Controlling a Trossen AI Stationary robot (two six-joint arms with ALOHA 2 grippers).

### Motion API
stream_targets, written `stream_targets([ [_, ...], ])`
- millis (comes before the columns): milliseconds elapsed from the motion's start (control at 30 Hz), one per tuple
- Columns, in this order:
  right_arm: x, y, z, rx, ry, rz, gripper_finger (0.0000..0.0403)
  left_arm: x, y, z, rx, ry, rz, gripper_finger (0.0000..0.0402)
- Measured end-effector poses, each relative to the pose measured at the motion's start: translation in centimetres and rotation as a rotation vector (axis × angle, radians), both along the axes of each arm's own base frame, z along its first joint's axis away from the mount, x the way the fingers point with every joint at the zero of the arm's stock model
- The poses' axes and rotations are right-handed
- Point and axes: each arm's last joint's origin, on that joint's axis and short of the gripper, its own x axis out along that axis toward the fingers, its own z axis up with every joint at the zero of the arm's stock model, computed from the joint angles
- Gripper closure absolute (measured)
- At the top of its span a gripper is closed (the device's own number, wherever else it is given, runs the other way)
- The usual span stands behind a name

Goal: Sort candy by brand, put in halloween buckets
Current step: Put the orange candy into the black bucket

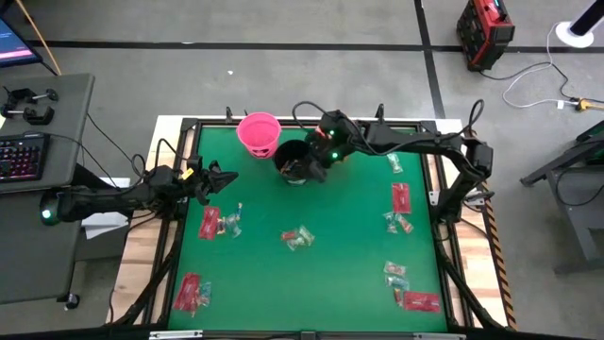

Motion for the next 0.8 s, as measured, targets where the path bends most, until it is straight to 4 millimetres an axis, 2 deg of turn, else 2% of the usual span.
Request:
stream_targets([
  [167, 0.3, 4.6, -0.5, 0.015, 0.053, 0.183, 0.0128, 0.0, 0.0, 0.0, 0.000, 0.000, 0.000, 0.0401],
  [367, 0.9, 9.1, -0.5, -0.203, 0.022, 0.217, 0.0128, 0.0, 0.0, 0.0, 0.000, 0.000, 0.000, 0.0402],
  [467, 1.2, 10.0, -0.6, -0.287, 0.015, 0.174, 0.0128, 0.0, 0.0, 0.0, 0.000, 0.000, 0.000, 0.0402],
  [533, 1.3, 10.1, -0.8, -0.280, 0.044, 0.113, 0.0128, 0.0, 0.0, 0.0, 0.000, 0.001, 0.000, 0.0402],
  [700, 1.2, 10.1, -0.9, -0.135, 0.115, -0.048, 0.0128, 0.0, 0.0, 0.0, 0.000, 0.000, 0.000, 0.0401],
  [800, 0.7, 10.5, -1.0, -0.057, 0.176, -0.032, 0.0128, 0.0, 0.0, 0.0, 0.000, 0.000, 0.000, 0.0402],
])
